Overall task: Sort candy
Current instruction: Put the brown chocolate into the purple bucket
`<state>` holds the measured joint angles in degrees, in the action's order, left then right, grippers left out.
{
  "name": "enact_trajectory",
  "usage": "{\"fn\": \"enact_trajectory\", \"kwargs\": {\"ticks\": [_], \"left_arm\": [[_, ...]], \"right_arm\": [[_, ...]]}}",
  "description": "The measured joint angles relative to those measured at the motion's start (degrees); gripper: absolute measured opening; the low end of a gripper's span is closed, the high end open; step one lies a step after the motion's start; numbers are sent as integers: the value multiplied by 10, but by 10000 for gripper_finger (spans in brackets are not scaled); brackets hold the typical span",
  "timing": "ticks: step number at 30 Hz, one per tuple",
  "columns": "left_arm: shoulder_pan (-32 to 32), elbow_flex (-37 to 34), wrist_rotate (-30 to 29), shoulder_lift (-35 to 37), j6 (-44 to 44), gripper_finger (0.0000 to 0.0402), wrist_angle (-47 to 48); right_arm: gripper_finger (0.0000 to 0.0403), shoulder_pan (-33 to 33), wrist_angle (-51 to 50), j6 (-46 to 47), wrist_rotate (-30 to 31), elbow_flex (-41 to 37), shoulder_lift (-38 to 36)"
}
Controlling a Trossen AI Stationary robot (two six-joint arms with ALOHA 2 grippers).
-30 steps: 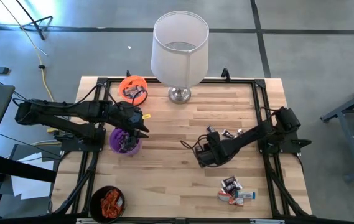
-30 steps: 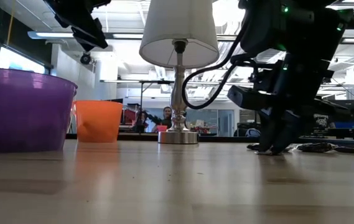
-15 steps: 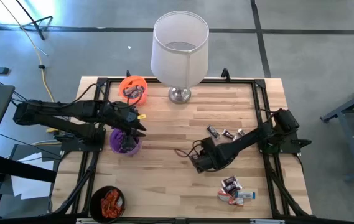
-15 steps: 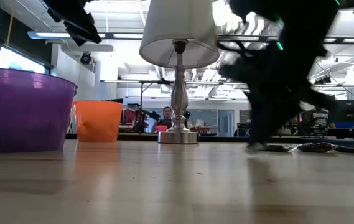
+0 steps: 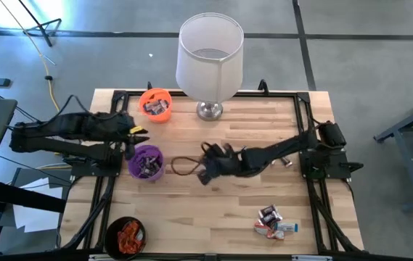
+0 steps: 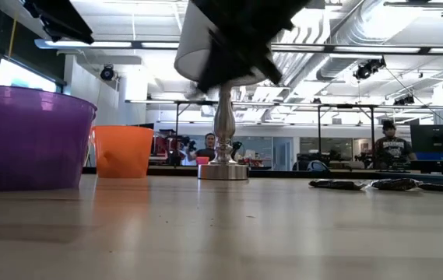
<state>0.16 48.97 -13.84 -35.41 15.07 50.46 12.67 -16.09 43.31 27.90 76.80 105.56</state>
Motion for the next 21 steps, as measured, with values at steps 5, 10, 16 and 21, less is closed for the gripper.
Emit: {"fn": "enact_trajectory", "kwargs": {"ticks": [5, 10, 16, 21], "left_arm": [[0, 0, -1, 39, 9, 110, 7], [0, 0, -3, 59, 9, 110, 18], [0, 0, -7, 68, 10, 110, 27], [0, 0, -7, 70, 13, 110, 30]], "right_arm": [[18, -28, 163, -114, -46, 20, 0], [18, -45, 224, -160, -45, 62, 33], [18, -60, 223, -207, -96, 170, 123], [18, -68, 203, -240, -158, 280, 192]]}}
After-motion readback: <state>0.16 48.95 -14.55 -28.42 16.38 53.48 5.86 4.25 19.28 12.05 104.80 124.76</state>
